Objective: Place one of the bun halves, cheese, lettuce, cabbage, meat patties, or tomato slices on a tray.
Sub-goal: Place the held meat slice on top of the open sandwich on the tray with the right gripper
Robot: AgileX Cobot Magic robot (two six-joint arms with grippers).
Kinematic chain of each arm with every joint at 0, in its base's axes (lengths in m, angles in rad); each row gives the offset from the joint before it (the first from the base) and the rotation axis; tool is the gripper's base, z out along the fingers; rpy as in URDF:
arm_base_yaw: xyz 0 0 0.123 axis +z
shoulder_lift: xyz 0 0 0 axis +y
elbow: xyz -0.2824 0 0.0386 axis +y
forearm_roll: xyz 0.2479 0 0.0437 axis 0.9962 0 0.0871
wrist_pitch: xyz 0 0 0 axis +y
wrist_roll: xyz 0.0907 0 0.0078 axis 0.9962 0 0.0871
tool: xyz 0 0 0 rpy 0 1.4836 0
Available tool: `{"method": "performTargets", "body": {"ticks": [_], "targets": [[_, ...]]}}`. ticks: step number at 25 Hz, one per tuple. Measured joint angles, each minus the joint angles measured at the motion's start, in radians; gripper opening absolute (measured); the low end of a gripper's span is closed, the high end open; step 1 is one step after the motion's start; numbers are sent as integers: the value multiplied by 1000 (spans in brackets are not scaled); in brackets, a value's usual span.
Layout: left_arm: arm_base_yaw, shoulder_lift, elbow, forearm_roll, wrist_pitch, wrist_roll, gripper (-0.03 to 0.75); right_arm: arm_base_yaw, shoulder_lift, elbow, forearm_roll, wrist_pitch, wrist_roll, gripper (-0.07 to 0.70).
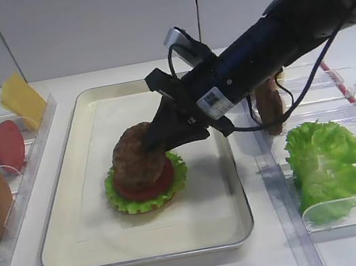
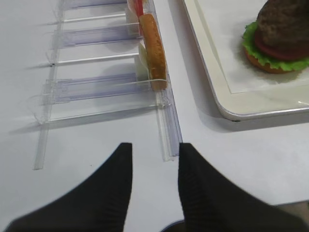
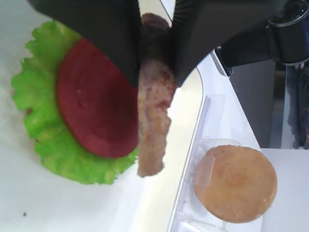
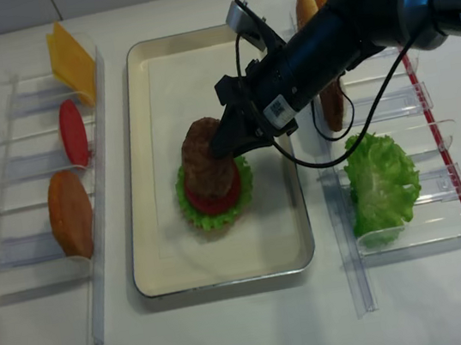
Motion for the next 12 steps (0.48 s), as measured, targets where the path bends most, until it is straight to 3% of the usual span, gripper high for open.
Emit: {"method": "performTargets", "body": {"ticks": [8,12], "targets": [[0,0,0,2,0,0,239,0,13,0,112,56,-45,133],[0,0,0,2,0,0,239,2,23,0,87,65,-49,133]]}}
